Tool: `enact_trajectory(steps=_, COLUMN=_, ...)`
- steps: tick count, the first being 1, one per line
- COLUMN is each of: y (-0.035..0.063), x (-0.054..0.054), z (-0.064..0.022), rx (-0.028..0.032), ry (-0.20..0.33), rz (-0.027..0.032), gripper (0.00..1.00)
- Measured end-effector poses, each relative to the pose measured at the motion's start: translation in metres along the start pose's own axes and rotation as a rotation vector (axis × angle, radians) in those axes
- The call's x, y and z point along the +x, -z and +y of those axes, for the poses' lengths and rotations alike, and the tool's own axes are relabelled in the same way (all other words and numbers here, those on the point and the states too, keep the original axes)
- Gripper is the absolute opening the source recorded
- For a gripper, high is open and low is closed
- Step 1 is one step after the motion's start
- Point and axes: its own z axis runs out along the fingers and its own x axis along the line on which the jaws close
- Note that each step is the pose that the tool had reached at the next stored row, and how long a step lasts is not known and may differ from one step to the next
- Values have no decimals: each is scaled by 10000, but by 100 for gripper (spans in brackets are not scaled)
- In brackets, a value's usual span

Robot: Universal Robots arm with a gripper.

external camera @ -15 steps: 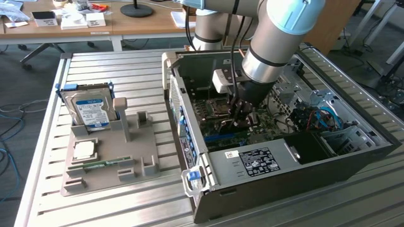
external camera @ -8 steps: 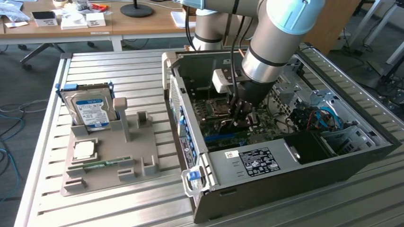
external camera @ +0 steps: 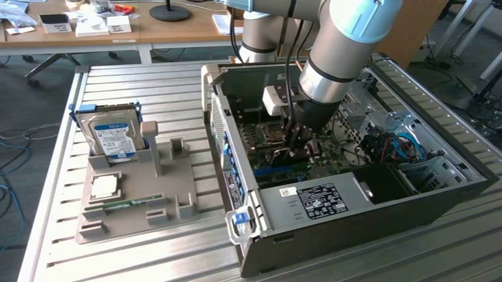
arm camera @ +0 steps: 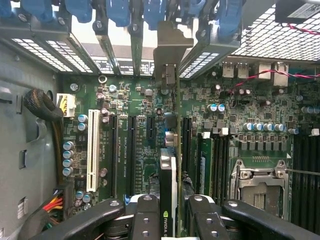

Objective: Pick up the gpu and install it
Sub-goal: 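Insert the gpu into the slot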

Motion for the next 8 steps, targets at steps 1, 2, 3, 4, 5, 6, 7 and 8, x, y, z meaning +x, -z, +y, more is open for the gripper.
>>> enact_trajectory(steps=1, y=0, x=0, z=1, rx=0, ry=-11, rz=49, gripper=27)
enact_trajectory(steps=2, y=-1, x=0, z=1, rx=2, ry=-18, rz=90, gripper=27)
enact_trajectory(steps=3, y=-1, x=0, z=1, rx=1, ry=-18, rz=102, gripper=27)
enact_trajectory(steps=4, y=-1, x=-1, z=1, rx=1, ry=-19, rz=104, gripper=27)
enact_trajectory(steps=5, y=-2, x=-2, z=1, rx=1, ry=-20, rz=104, gripper=27)
enact_trajectory(steps=6, y=-3, x=-3, z=2, rx=1, ry=-20, rz=98, gripper=27)
enact_trajectory(steps=7, y=-5, x=-5, z=5, rx=2, ry=-21, rz=93, gripper=27)
enact_trajectory(steps=8, y=-6, x=-6, z=9, rx=3, ry=-22, rz=90, gripper=27)
